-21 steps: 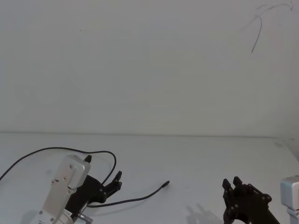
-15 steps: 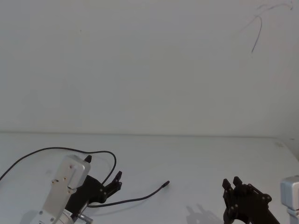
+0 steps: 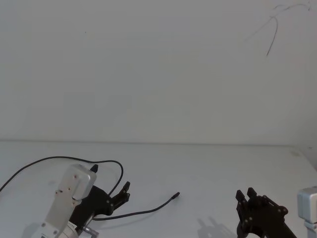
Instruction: Pick up the data cable with the one hand.
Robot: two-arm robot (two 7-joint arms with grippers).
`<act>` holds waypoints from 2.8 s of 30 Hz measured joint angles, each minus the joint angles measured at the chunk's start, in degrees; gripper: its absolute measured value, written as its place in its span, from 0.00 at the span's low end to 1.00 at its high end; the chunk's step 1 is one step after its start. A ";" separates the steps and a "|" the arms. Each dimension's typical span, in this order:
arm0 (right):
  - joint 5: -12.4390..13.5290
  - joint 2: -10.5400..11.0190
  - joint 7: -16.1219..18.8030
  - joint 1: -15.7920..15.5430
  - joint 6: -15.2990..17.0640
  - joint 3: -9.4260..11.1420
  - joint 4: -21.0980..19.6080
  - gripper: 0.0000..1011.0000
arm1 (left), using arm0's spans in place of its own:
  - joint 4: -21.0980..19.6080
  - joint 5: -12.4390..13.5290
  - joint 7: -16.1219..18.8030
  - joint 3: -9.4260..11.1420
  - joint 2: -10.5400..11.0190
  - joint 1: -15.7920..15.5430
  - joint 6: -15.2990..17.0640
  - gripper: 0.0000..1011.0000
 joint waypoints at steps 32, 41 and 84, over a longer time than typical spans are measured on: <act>0.00 0.00 0.00 0.00 0.00 0.00 0.00 0.25 | 6.79 -7.33 -25.76 1.69 4.57 -10.37 -3.30 0.99; 0.00 0.00 0.00 0.00 0.00 0.00 0.00 0.25 | 11.09 -8.49 -35.14 4.11 5.86 -14.98 -3.26 0.99; 0.00 0.00 0.00 0.00 0.00 0.00 0.01 0.25 | 16.13 0.05 -33.12 10.49 4.85 -17.66 -1.24 0.99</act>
